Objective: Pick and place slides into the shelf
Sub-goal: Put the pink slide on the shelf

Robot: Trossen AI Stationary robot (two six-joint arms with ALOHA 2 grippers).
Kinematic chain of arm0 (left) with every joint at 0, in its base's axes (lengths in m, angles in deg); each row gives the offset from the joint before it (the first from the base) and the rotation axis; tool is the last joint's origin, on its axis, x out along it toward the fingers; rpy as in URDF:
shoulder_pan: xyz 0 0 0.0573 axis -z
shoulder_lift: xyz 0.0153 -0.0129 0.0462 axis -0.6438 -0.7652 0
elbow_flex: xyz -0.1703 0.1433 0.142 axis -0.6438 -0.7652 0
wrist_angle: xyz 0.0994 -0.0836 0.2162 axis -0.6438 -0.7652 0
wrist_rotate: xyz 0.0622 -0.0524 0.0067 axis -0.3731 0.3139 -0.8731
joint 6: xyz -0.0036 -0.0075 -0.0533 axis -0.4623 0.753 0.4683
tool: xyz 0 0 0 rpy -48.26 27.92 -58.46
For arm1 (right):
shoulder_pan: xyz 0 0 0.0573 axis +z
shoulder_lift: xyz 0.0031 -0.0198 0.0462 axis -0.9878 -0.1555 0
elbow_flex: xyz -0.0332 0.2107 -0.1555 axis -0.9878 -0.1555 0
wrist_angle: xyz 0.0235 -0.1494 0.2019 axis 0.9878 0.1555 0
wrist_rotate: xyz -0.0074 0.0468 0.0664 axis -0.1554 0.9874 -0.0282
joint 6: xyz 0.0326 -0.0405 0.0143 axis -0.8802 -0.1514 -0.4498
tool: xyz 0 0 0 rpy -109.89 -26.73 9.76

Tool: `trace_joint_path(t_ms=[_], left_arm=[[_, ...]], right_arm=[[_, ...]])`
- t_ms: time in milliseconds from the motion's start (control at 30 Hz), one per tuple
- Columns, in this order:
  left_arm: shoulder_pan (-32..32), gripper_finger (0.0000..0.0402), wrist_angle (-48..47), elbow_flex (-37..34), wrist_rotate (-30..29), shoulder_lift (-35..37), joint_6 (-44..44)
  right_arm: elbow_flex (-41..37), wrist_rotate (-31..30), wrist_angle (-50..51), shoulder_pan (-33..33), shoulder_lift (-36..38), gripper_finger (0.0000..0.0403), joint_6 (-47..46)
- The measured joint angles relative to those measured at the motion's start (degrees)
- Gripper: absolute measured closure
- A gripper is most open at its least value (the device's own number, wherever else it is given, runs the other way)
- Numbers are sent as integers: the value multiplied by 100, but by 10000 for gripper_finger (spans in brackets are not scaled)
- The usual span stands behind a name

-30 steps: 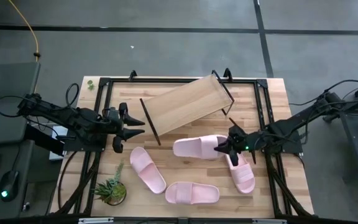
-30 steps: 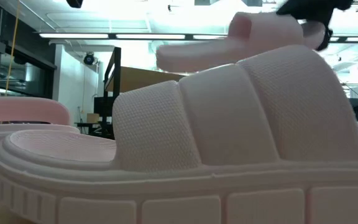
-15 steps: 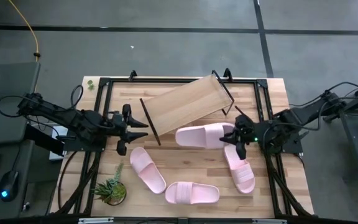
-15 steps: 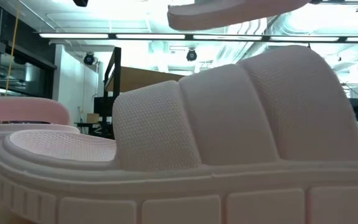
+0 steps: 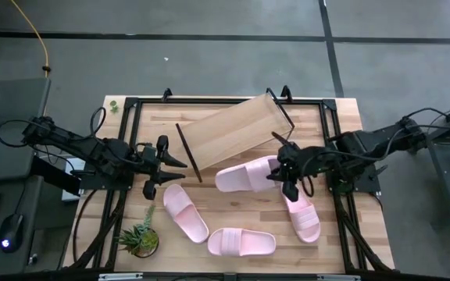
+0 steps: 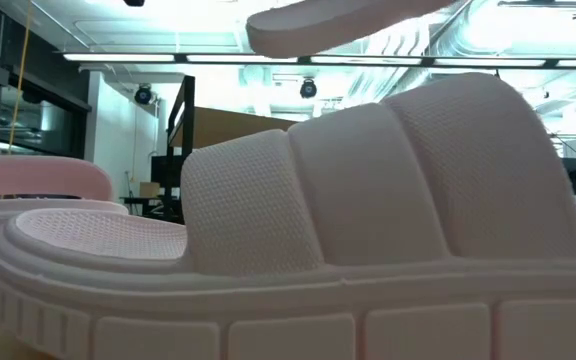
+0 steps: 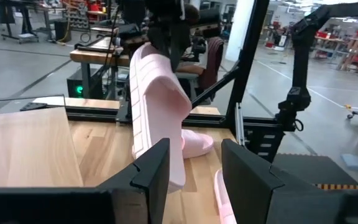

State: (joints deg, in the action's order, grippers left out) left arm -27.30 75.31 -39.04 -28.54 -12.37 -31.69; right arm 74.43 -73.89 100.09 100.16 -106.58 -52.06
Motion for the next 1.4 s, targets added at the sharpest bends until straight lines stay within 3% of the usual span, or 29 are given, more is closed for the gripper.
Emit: trace_joint_path(t_ms=[600,1400], left_arm=[[0,273,-29,2,273,-122,48],[-2,273,212,-1,-148,-496,200]], right_arm=[[2370,356,1020,-503,-1543,403,1088],[2546,671,793,-670,-1584,403,1352]])
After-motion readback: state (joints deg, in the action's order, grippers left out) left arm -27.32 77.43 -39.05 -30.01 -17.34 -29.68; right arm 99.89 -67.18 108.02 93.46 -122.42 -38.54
